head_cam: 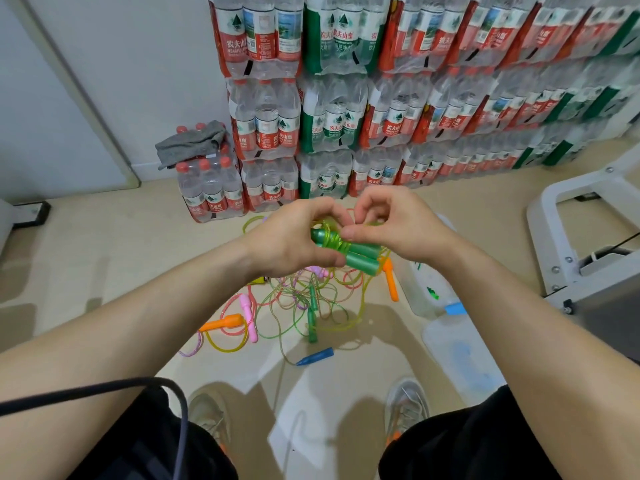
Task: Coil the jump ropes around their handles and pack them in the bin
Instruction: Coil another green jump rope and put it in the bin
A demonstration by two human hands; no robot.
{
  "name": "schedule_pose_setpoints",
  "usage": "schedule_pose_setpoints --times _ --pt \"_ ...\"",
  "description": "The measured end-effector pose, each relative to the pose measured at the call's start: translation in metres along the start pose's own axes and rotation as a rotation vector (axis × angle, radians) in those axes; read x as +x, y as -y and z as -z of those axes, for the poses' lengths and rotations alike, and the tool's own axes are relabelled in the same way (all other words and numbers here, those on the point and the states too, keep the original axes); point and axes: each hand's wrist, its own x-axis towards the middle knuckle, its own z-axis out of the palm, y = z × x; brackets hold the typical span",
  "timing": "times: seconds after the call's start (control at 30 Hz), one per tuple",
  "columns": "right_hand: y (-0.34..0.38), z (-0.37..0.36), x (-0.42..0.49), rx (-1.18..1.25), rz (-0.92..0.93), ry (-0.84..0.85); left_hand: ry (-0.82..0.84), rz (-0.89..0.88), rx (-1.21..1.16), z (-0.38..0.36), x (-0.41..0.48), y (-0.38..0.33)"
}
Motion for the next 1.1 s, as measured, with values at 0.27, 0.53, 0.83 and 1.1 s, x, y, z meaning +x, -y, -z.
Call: schedule_pose_setpoints --times 0.27,0.53,0.83,1.1 --pt "-0.007 -0.019 -0.004 0.914 -0.288 0.123 0.022 0.054 -0.513 0.008 -0.008 -0.011" --pt "-0.001 -0.058 -0.008 0.601 -0.407 -0.024 -0.19 0.209 -0.656 0.001 -0.006 0.001" --pt "0.01 -0.056 -0.015 0.2 -0.217 -0.074 -0.468 0.271 -0.479 0.007 0.007 0.016" --pt "0.02 -0.027 -0.014 -0.393 -0.036 -0.162 -0.348 0.1 0.051 0.008 0.01 0.027"
